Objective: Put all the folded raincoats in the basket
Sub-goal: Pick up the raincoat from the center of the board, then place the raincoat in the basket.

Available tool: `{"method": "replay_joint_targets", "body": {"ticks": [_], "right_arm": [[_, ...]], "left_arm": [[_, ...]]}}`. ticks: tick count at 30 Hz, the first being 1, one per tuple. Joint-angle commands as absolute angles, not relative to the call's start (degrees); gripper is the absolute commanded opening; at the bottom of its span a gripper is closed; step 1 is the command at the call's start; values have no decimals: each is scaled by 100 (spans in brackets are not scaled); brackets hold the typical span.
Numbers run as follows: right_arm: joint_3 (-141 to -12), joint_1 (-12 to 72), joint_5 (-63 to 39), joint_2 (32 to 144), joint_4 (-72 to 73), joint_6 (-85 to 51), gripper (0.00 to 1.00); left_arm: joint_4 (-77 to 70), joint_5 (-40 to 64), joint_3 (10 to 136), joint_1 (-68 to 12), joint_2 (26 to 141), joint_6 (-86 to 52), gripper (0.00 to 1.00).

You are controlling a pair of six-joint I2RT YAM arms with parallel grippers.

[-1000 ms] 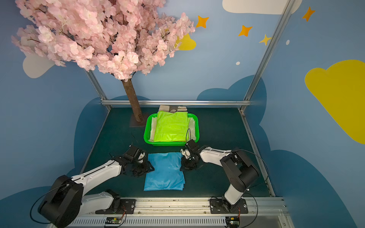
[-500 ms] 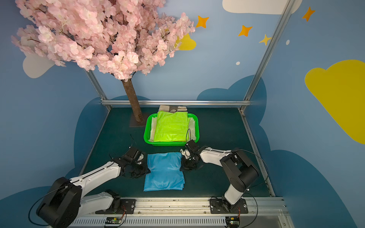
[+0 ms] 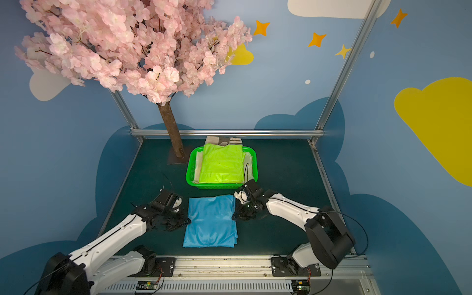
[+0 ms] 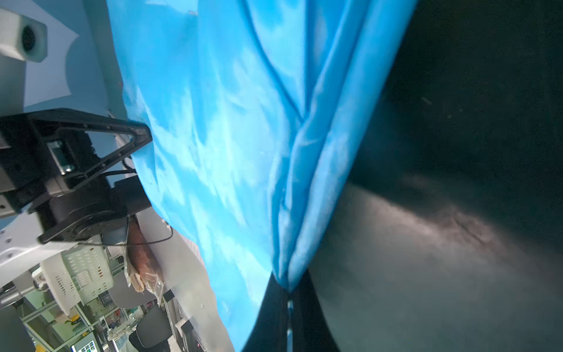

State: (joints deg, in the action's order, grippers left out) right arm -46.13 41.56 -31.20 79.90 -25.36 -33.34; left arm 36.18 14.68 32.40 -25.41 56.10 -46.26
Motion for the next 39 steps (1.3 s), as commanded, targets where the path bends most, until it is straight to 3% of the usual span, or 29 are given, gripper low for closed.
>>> {"method": "replay_joint_targets", "body": {"ticks": [1, 5, 9, 17, 25, 39], "right_arm": [[-5092, 4079, -3206, 7447, -3579, -3060, 0], [-5696, 3762, -2894, 7063, -4135, -3354, 0], [-6582, 3080, -2927, 7291, -4127, -3080, 0], [-8833, 1825, -4231, 9545, -4282, -3126, 0], [-10624, 1478, -4234, 11447, -4874, -3032, 0], [-11291, 1457, -4302, 12548, -5230, -2891, 0]], "left_arm": [[4278, 1640, 3788, -2558, 5272, -4713, 2], [4523, 1553, 4683, -2558, 5358, -4545, 3], [4788, 1486, 6148, -2370, 6432, -4071, 2], [4981, 2212, 8984, -1448, 9277, -3410, 2], [5740, 2432, 11311, -1283, 11491, -3150, 2], [5478, 2282, 11088, -1218, 12080, -3167, 3]]}}
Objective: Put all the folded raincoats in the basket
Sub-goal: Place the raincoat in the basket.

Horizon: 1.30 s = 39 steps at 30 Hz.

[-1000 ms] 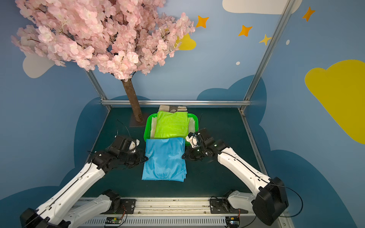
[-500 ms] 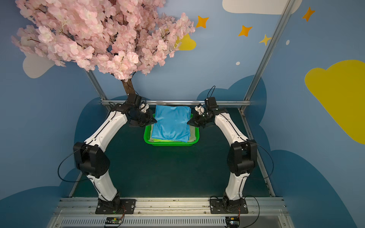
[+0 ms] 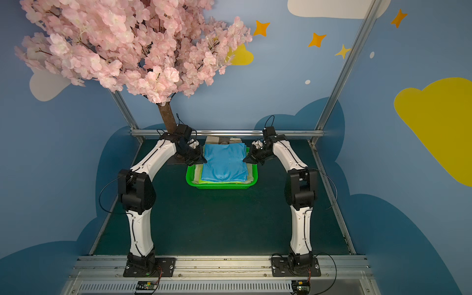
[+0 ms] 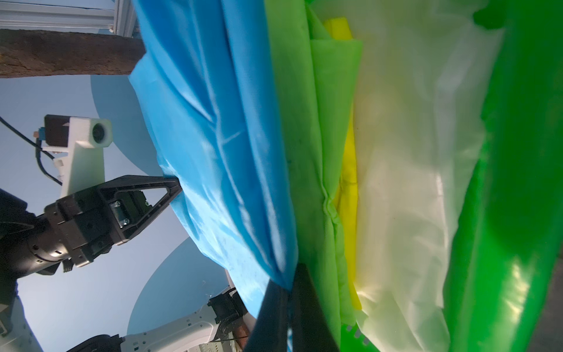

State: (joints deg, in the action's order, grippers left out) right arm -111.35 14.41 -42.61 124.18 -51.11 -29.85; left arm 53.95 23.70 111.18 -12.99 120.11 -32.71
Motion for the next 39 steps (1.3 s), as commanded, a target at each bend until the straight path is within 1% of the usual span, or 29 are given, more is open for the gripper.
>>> {"method": "replay_joint_targets", "body": {"ticks": [1, 7, 8, 10, 11, 14, 15, 16, 17, 18, 20, 23, 24, 26, 28, 31, 33, 36, 39], "right_arm": [[-11314, 1458, -4355, 12600, -5229, -2896, 0], [-11381, 1502, -4410, 12813, -5177, -2909, 0], [-11382, 1506, -4411, 12830, -5183, -2908, 0], [-11356, 1506, -4395, 12843, -5177, -2893, 0], [-11342, 1510, -4369, 12837, -5181, -2892, 0], [-11337, 1503, -4336, 12737, -5170, -2853, 10], [-11336, 1500, -4287, 12651, -5159, -2841, 17], [-11346, 1485, -4225, 12584, -5146, -2839, 26], [-11347, 1469, -4135, 12487, -5156, -2859, 37], [-11356, 1446, -4058, 12391, -5153, -2857, 43], [-11419, 1401, -3890, 12215, -5213, -2835, 51], [-11486, 1362, -3559, 11937, -5251, -2795, 52], [-11489, 1367, -3507, 11857, -5179, -2808, 51], [-11408, 1394, -3731, 11724, -4757, -2920, 50], [-11281, 1408, -4081, 11696, -4208, -3246, 46], [-11274, 1452, -4598, 11915, -3393, -3900, 34], [-11575, 1508, -4807, 12286, -3189, -4192, 27], [-12134, 1599, -4932, 12898, -3278, -4406, 22], [-12427, 1677, -4816, 13262, -3297, -4430, 21]], "left_arm": [[5450, 2275, 11057, -1199, 12112, -3176, 2], [5302, 2317, 10986, -1056, 12226, -3181, 3], [5274, 2348, 10952, -1033, 12228, -3185, 4], [5248, 2414, 10905, -1003, 12236, -3178, 14], [5247, 2441, 10898, -993, 12240, -3165, 20], [5243, 2501, 10867, -991, 12147, -3128, 41], [5238, 2503, 10846, -989, 12089, -3125, 51], [5253, 2482, 10837, -984, 12025, -3128, 56], [5264, 2428, 10813, -985, 11928, -3129, 61], [5261, 2382, 10779, -984, 11823, -3125, 66], [5298, 2233, 10770, -974, 11633, -3112, 70], [5343, 2047, 10766, -945, 11363, -3119, 69], [5322, 2035, 10753, -950, 11288, -3119, 67], [5197, 2168, 10714, -949, 11154, -3145, 59], [4796, 2663, 10615, -957, 11062, -3192, 47], [4198, 3428, 10610, -986, 11173, -3326, 37], [4138, 3565, 10896, -1049, 11452, -3306, 35], [4210, 3637, 11379, -1105, 11987, -3336, 32], [4182, 3565, 11760, -1124, 12486, -3413, 32]]}}
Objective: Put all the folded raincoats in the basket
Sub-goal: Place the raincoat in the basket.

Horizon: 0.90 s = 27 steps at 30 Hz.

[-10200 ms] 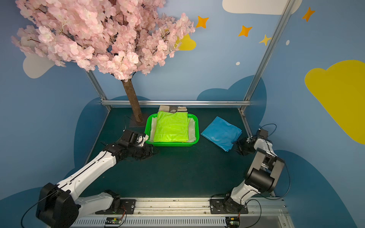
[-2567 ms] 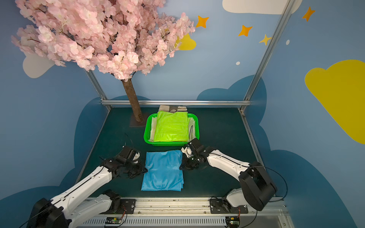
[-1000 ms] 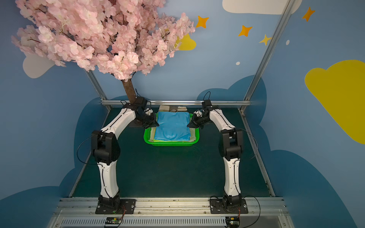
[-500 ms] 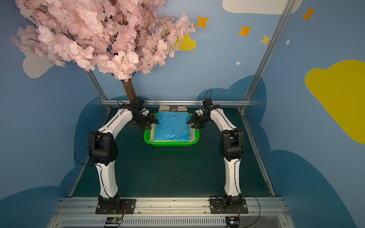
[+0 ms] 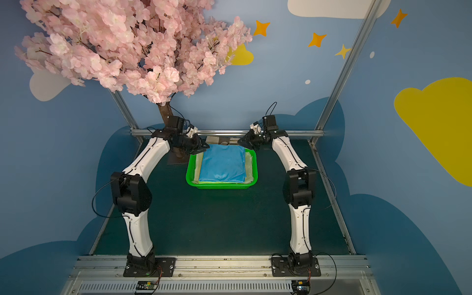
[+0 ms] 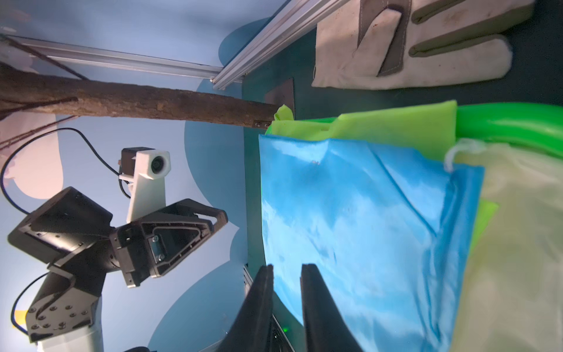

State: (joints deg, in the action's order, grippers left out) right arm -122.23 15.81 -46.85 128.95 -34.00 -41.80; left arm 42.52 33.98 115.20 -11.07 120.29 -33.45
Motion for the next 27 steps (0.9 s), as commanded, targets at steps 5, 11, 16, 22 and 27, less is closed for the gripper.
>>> {"method": "replay_joint_targets", "body": {"ticks": [5, 11, 16, 22, 27], "right_arm": [[-12709, 1732, -4681, 13779, -3267, -4422, 20], [-12767, 1695, -4519, 14138, -3371, -4372, 18], [-12876, 1743, -4470, 14167, -3607, -4197, 19], [-12827, 1758, -4474, 13607, -3760, -4018, 26], [-12549, 1779, -4233, 12661, -4109, -3610, 35]], "left_arm": [[4004, 3287, 12392, -1082, 13168, -3783, 36], [4533, 3023, 13027, -1025, 13692, -3603, 38], [4483, 3006, 12679, -934, 13527, -3582, 40], [4423, 2965, 12145, -915, 12900, -3507, 48], [4347, 2743, 11472, -906, 11862, -3458, 60]]}}
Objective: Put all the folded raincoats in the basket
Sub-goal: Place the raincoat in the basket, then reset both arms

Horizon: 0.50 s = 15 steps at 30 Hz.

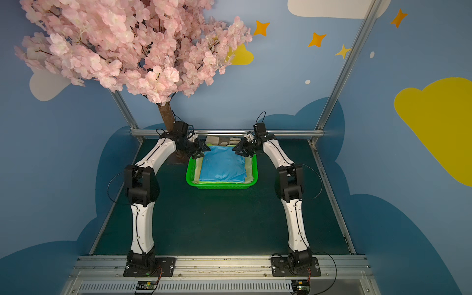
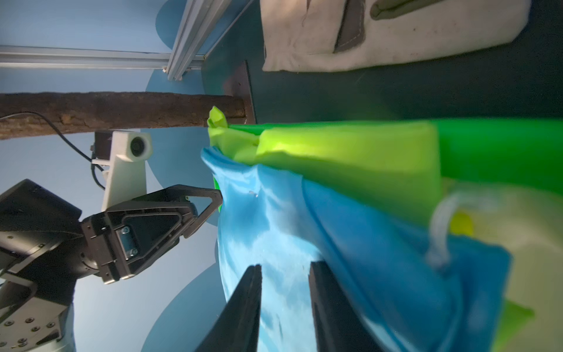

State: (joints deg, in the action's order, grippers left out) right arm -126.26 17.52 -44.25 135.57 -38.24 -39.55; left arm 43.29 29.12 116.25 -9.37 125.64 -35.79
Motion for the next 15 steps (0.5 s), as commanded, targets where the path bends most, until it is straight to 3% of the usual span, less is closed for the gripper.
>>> {"method": "replay_joint_targets", "body": {"ticks": [1, 6, 8, 9, 10, 12, 15], "right_arm": [[-12372, 1781, -4147, 12365, -4161, -3507, 36], [-10681, 1775, -3171, 10371, -4261, -2894, 48], [-9672, 1756, -2088, 9291, -4262, -2672, 58], [-8960, 1758, -1520, 8665, -3979, -2604, 72], [-8155, 1749, -813, 8047, -3563, -2674, 98], [-6563, 1631, 180, 7021, -2482, -2738, 98], [-4707, 1282, -228, 6089, -994, -2673, 98]], "left_arm": [[4321, 2679, 11268, -905, 11582, -3448, 61], [3681, 1816, 9222, -975, 9501, -3314, 63], [3381, 1150, 8090, -1098, 8465, -3012, 65], [3141, 846, 7472, -1167, 7861, -2883, 67], [2876, 540, 6836, -1222, 7284, -2712, 69], [2415, -202, 5764, -1318, 6228, -2436, 73], [1805, -1532, 4091, -1571, 4683, -2171, 75]]}}
